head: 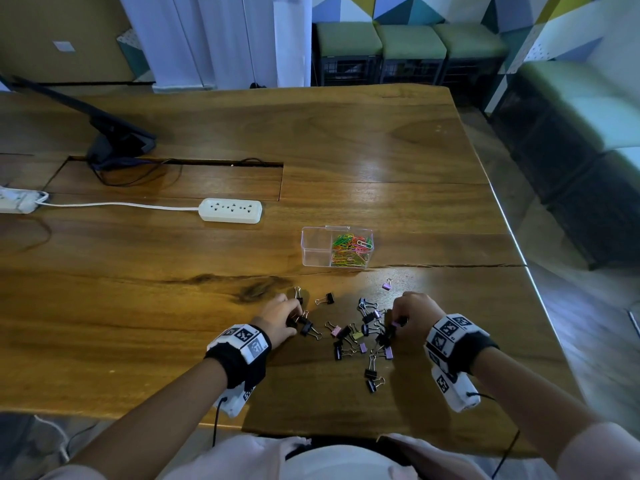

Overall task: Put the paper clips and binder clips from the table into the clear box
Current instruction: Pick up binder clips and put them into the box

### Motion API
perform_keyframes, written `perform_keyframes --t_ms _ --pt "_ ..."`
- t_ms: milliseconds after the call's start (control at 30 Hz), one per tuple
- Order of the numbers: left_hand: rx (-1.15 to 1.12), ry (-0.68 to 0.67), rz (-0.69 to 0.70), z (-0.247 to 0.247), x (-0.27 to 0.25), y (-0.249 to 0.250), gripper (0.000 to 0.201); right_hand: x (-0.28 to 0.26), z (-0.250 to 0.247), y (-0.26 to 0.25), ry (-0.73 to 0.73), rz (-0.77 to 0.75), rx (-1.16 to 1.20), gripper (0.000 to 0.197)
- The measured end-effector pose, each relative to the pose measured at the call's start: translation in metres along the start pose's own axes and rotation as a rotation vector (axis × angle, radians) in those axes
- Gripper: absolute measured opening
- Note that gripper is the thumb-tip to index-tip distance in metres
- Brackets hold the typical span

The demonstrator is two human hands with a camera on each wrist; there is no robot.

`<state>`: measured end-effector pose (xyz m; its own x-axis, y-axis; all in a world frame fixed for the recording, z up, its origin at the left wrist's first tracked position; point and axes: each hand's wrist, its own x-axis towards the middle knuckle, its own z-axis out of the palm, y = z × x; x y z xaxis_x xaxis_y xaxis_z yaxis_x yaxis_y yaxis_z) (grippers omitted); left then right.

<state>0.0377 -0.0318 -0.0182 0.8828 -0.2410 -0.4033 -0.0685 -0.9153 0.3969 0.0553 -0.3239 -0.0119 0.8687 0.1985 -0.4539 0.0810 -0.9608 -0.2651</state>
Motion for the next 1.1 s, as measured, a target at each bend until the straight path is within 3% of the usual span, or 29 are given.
perform_keyframes --t_ms 233,433,767,933,1100 --pt "0.02 0.018 0.008 -0.012 0.006 -0.004 0.018 0.001 -0.007 0.007 0.003 -0.002 0.138 0.024" --pt "-0.134 0.116 0.026 -0.042 0.018 0.004 0.015 0.002 0.0 0.009 0.031 -0.055 0.098 0.038" --pt "-0.165 0.354 0.177 -0.097 0.055 0.049 0.017 0.008 0.001 -0.001 0.05 -0.05 0.015 0.02" --pt "-0.102 0.346 0.145 -0.098 0.077 0.058 0.018 0.009 0.003 -0.004 0.046 -0.046 0.005 0.012" --pt "-0.008 0.274 0.111 -0.082 0.083 0.058 0.026 0.007 0.002 -0.01 0.043 -0.051 -0.02 0.016"
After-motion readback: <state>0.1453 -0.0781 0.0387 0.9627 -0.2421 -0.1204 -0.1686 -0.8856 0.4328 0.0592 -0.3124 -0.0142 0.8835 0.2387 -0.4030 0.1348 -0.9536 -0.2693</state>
